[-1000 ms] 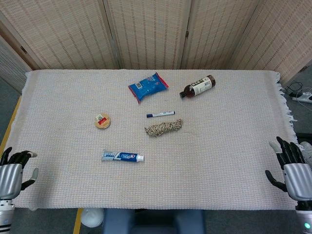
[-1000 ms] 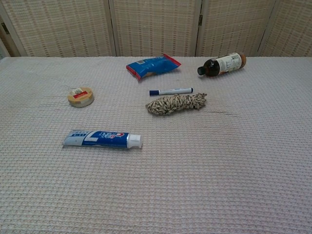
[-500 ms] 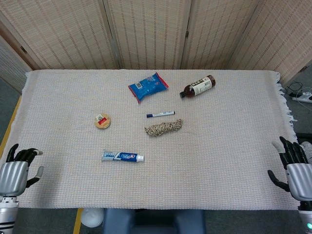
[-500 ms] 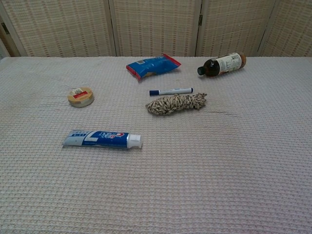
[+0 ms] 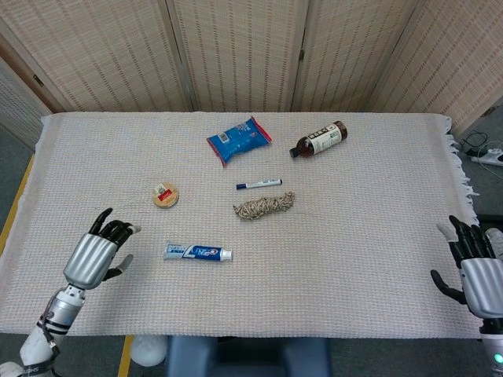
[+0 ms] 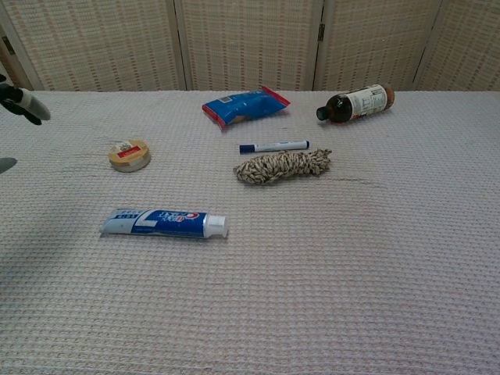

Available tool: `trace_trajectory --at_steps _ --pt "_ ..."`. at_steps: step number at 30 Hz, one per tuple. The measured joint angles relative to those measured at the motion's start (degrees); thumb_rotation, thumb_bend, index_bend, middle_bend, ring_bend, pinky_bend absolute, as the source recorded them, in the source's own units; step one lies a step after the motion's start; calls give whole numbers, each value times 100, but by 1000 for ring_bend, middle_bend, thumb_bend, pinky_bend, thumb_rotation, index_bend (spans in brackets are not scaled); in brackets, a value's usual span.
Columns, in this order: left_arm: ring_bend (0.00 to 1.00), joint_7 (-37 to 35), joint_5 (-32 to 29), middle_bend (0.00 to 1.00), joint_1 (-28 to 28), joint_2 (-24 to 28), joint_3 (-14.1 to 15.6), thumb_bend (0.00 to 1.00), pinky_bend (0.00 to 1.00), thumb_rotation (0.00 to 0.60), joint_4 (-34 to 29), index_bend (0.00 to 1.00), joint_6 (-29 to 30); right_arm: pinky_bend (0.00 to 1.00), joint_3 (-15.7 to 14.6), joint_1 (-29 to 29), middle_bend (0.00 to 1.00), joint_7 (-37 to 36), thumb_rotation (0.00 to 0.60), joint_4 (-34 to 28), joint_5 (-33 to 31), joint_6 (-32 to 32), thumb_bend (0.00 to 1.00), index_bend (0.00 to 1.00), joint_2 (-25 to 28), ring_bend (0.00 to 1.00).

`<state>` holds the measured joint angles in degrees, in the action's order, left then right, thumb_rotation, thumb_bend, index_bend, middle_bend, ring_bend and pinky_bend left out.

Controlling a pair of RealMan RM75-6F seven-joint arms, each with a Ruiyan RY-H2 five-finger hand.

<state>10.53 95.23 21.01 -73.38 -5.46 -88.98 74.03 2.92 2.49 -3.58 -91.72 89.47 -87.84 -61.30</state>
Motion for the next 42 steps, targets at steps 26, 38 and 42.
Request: trace_trajectory --at_steps 26,38,42 --pt "265 840 -849 324 1285 -2223 -84 322 113 600 1648 322 -1588 0 12 9 0 -17 600 68 -147 94 376 0 -40 27" --pt "296 881 -1097 361 1417 -2507 -30 324 132 600 1962 374 -1656 0 3 1 0 -66 600 132 -175 114 376 0 -66 27" --pt "314 888 -1177 388 1442 -2550 -14 326 141 600 2035 399 -1686 0 1 2 0 -63 600 132 -174 118 376 0 -69 27"
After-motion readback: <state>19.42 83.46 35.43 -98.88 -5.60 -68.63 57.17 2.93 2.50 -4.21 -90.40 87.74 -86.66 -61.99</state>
